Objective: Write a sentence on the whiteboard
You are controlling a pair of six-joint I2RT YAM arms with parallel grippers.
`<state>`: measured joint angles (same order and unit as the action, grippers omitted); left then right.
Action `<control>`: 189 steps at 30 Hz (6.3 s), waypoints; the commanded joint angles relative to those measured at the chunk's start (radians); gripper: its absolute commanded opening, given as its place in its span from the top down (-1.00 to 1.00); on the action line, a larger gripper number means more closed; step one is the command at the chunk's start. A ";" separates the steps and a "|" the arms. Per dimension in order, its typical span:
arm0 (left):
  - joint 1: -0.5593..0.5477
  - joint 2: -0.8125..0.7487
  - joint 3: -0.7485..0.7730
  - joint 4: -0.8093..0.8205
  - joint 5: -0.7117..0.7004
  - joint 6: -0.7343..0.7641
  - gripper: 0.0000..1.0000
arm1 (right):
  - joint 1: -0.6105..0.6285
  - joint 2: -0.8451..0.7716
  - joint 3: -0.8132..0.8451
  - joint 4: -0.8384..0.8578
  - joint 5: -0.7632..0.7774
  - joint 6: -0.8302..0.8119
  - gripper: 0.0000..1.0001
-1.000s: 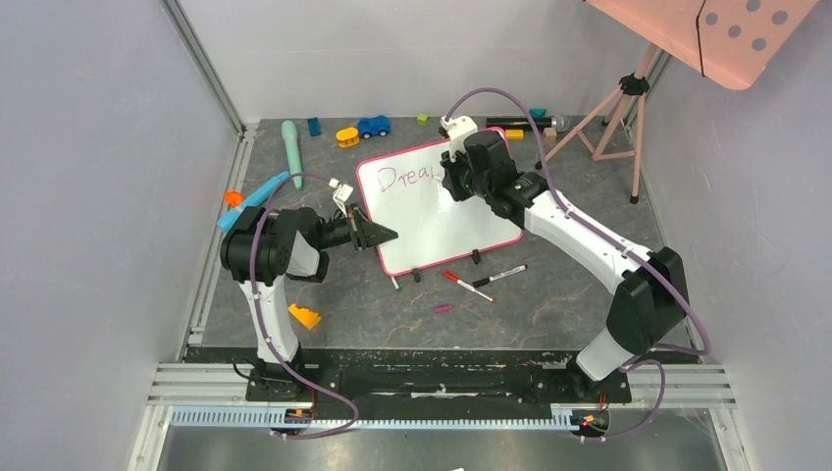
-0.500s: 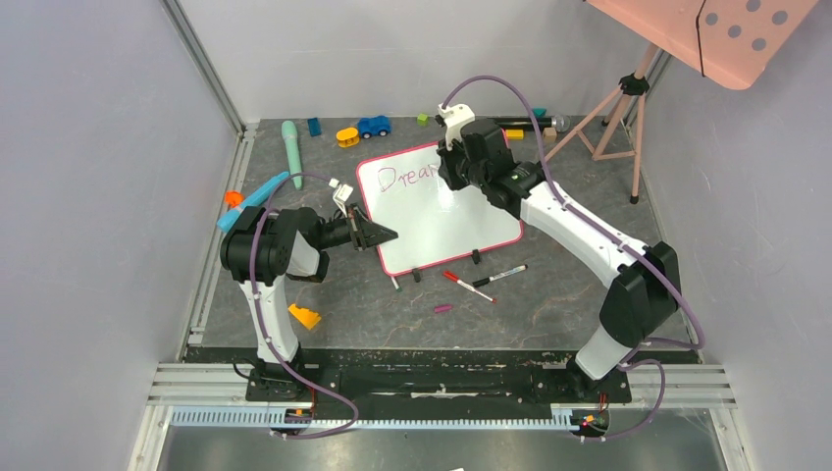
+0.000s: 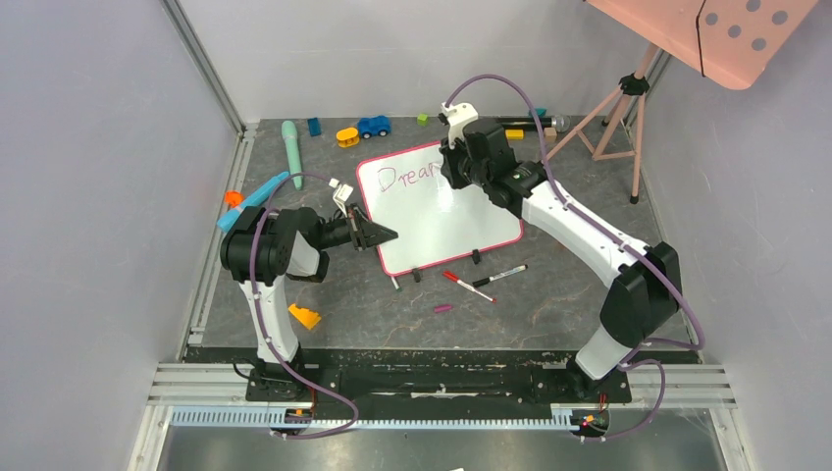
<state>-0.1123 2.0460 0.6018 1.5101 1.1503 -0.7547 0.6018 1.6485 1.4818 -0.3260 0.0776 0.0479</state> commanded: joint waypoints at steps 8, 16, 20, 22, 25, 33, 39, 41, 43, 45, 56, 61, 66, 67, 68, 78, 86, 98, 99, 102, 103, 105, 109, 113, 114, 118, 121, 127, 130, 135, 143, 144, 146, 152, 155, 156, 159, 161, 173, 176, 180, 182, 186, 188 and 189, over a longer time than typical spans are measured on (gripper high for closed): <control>0.023 0.040 -0.006 0.047 -0.032 0.191 0.96 | -0.024 -0.054 -0.095 0.016 0.026 0.018 1.00; 0.023 0.041 -0.005 0.047 -0.032 0.189 0.96 | -0.024 -0.070 -0.133 0.026 0.015 0.024 1.00; 0.023 0.041 -0.004 0.047 -0.032 0.189 0.96 | -0.024 -0.058 -0.100 0.021 0.027 0.010 1.00; 0.023 0.041 -0.004 0.047 -0.032 0.189 0.96 | -0.026 -0.045 -0.073 0.015 0.031 0.002 1.00; 0.023 0.042 -0.004 0.047 -0.032 0.187 0.96 | -0.030 -0.026 -0.035 0.004 0.032 -0.007 1.00; 0.023 0.041 -0.004 0.047 -0.032 0.186 0.96 | -0.046 -0.007 0.000 -0.008 0.038 -0.017 1.00; 0.023 0.041 -0.004 0.047 -0.032 0.188 0.96 | -0.055 -0.024 -0.028 -0.014 0.049 -0.013 1.00; 0.023 0.041 -0.005 0.047 -0.032 0.188 0.96 | -0.057 -0.031 -0.041 -0.013 0.047 -0.013 1.00; 0.023 0.041 -0.005 0.047 -0.032 0.190 0.96 | -0.057 -0.034 -0.053 -0.012 0.042 -0.010 1.00; 0.023 0.042 -0.004 0.047 -0.031 0.190 0.96 | -0.057 -0.041 -0.069 -0.011 0.036 -0.007 1.00; 0.023 0.041 -0.005 0.047 -0.033 0.190 0.96 | -0.057 -0.093 -0.171 0.013 0.023 0.008 1.00; 0.023 0.041 -0.005 0.047 -0.032 0.188 0.96 | -0.057 -0.090 -0.135 0.009 0.015 0.011 1.00; 0.023 0.041 -0.005 0.048 -0.033 0.187 0.96 | -0.060 -0.117 -0.087 0.004 -0.018 0.013 1.00; 0.023 0.041 -0.004 0.047 -0.032 0.188 0.96 | -0.061 -0.126 -0.084 0.004 -0.023 0.013 1.00; 0.023 0.042 -0.005 0.047 -0.033 0.188 0.96 | -0.063 -0.135 -0.082 0.005 -0.030 0.012 1.00; 0.023 0.042 -0.004 0.047 -0.035 0.186 0.96 | -0.094 -0.172 -0.084 0.001 -0.039 0.015 1.00; 0.023 0.041 -0.005 0.047 -0.035 0.188 0.96 | -0.119 -0.178 -0.092 -0.004 -0.012 0.009 1.00; 0.020 0.043 -0.006 0.047 -0.030 0.192 0.96 | -0.130 -0.183 -0.108 -0.002 -0.011 -0.010 1.00; 0.020 0.042 -0.005 0.047 -0.031 0.193 0.96 | -0.129 -0.179 -0.107 0.001 -0.020 -0.010 1.00; 0.020 0.042 -0.005 0.047 -0.030 0.195 0.96 | -0.129 -0.171 -0.112 0.017 -0.059 -0.001 1.00; 0.020 0.041 -0.005 0.047 -0.029 0.193 0.96 | -0.129 -0.168 -0.113 0.021 -0.073 0.005 1.00; 0.020 0.041 -0.006 0.047 -0.029 0.192 0.96 | -0.129 -0.162 -0.116 0.034 -0.096 0.014 1.00; 0.020 0.040 -0.005 0.047 -0.026 0.192 0.96 | -0.129 -0.154 -0.117 0.058 -0.131 0.026 1.00; 0.020 0.041 -0.004 0.047 -0.026 0.193 0.95 | -0.130 -0.137 -0.104 0.066 -0.154 0.033 1.00; 0.020 0.042 -0.005 0.047 -0.026 0.193 0.96 | -0.129 -0.130 -0.101 0.066 -0.156 0.034 1.00; 0.020 0.041 -0.004 0.047 -0.025 0.193 0.96 | -0.129 -0.111 -0.089 0.065 -0.162 0.038 1.00; 0.020 0.041 -0.004 0.047 -0.025 0.192 0.96 | -0.129 -0.098 -0.080 0.059 -0.162 0.038 1.00; 0.020 0.041 -0.005 0.047 -0.023 0.194 0.96 | -0.129 -0.078 -0.061 0.058 -0.144 0.038 1.00; 0.020 0.040 -0.004 0.047 -0.022 0.195 0.96 | -0.129 -0.060 -0.045 0.045 -0.119 0.042 1.00; 0.020 0.039 -0.005 0.047 -0.020 0.197 0.96 | -0.129 -0.035 -0.034 0.042 -0.119 0.053 1.00; 0.020 0.038 -0.007 0.047 -0.020 0.200 0.96 | -0.129 -0.027 -0.039 0.047 -0.156 0.052 1.00; 0.020 0.038 -0.005 0.047 -0.019 0.198 0.96 | -0.130 -0.030 -0.044 0.046 -0.161 0.050 1.00; 0.020 0.038 -0.006 0.047 -0.020 0.198 0.96 | -0.129 -0.035 -0.053 0.045 -0.170 0.044 1.00; 0.020 0.040 -0.005 0.047 -0.020 0.198 0.96 | -0.129 -0.060 -0.094 0.044 -0.173 0.037 1.00; 0.020 0.040 -0.006 0.047 -0.019 0.198 0.96 | -0.129 -0.068 -0.105 0.031 -0.143 0.035 1.00; 0.020 0.039 -0.006 0.047 -0.019 0.198 0.96 | -0.130 -0.072 -0.107 0.023 -0.124 0.038 1.00; 0.020 0.038 -0.006 0.047 -0.020 0.198 0.96 | -0.129 -0.081 -0.109 0.012 -0.085 0.037 1.00; 0.020 0.038 -0.005 0.047 -0.020 0.199 0.96 | -0.130 -0.083 -0.109 0.008 -0.084 0.035 1.00; 0.020 0.040 -0.005 0.047 -0.020 0.196 0.96 | -0.130 -0.105 -0.156 0.003 -0.121 0.023 1.00; 0.020 0.040 -0.004 0.047 -0.020 0.195 0.96 | -0.129 -0.109 -0.161 0.029 -0.162 0.034 1.00; 0.020 0.039 -0.005 0.047 -0.020 0.194 0.96 | -0.130 -0.124 -0.150 0.050 -0.184 0.048 1.00; 0.020 0.040 -0.004 0.047 -0.019 0.195 0.96 | -0.131 -0.141 -0.140 0.043 -0.179 0.051 1.00; 0.020 0.038 -0.004 0.047 -0.017 0.196 0.96 | -0.130 -0.198 -0.148 0.053 -0.176 0.049 1.00; 0.020 0.040 -0.004 0.047 -0.020 0.196 0.96 | -0.129 -0.223 -0.166 0.060 -0.178 0.049 1.00; 0.020 0.040 -0.004 0.047 -0.020 0.196 0.96 | -0.129 -0.233 -0.175 0.063 -0.182 0.049 1.00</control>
<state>-0.1127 2.0464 0.6022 1.5120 1.1545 -0.7544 0.4747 1.5036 1.3243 -0.3080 -0.0937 0.0902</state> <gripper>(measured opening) 0.121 0.118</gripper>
